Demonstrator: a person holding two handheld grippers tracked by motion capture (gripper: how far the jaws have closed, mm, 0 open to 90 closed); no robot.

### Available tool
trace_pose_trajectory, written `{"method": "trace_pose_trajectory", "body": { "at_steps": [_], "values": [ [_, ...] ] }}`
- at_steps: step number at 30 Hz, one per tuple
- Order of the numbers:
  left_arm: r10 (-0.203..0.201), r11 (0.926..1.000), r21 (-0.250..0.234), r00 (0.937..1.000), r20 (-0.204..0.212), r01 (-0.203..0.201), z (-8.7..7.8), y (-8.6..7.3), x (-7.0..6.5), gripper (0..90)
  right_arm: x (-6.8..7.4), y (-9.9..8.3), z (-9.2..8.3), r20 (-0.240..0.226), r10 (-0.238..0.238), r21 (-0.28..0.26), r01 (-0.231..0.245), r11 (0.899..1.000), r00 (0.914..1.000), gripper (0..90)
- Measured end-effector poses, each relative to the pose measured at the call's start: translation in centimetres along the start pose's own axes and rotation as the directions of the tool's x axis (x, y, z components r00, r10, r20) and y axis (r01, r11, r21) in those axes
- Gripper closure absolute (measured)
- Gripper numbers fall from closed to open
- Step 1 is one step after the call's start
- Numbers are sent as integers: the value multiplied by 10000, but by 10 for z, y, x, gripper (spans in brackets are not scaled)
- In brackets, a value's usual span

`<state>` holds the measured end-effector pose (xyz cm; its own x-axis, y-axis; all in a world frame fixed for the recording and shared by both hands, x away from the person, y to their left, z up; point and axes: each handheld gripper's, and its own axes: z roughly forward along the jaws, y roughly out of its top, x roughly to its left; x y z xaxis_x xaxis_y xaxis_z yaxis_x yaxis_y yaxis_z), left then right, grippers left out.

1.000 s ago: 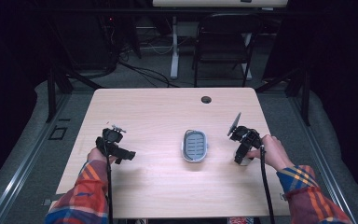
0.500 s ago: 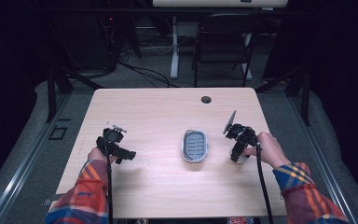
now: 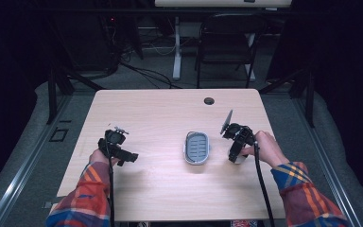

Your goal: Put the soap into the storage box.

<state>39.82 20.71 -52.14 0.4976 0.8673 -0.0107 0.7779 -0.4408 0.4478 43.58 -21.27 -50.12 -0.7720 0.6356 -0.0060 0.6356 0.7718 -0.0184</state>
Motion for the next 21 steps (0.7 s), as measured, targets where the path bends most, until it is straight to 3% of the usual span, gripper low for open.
{"method": "trace_pose_trajectory", "body": {
  "at_steps": [21],
  "values": [
    [74, 10000, 11, 9999, 76, -74, 1, 3, -1, 1, 7, 19, -8, 10, -345, -43, 345, 9994, 9994, 241]
  ]
}}
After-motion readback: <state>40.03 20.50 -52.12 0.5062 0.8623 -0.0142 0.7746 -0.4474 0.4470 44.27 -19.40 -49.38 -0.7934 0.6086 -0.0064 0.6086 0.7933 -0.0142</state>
